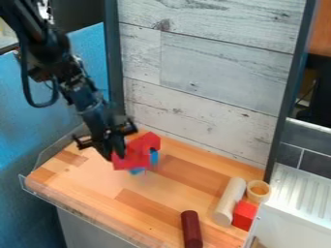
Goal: Move arch on the table and place it on top of another arch
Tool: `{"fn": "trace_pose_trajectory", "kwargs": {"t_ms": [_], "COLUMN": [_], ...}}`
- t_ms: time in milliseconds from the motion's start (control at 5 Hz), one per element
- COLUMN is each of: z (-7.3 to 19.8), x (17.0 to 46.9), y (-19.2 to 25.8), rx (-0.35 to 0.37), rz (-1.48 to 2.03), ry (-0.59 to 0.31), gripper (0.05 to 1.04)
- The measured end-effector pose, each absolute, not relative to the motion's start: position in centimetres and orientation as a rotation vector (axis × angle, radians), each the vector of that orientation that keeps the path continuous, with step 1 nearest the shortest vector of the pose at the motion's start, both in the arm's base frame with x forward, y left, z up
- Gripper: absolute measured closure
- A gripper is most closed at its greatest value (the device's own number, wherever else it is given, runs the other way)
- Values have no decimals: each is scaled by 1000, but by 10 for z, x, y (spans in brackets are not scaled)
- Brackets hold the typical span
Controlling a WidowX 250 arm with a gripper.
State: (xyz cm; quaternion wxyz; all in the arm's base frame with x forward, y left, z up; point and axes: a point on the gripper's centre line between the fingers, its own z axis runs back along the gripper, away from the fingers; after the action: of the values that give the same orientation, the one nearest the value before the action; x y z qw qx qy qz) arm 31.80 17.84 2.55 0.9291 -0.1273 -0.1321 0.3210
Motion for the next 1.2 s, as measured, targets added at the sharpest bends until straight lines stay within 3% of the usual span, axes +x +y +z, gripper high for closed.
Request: {"fn": "trace_pose_trajectory", "kwargs": {"t_ms": [200,400,600,1200], "z": [40,61,62,65], "x": [318,318,319,353], "y": [188,193,189,186], "rx": [-308,-308,-317,-249], "rz": [911,1105,1191,1288], "ry": [-299,-355,-342,-370], "gripper": [863,863,863,863]}}
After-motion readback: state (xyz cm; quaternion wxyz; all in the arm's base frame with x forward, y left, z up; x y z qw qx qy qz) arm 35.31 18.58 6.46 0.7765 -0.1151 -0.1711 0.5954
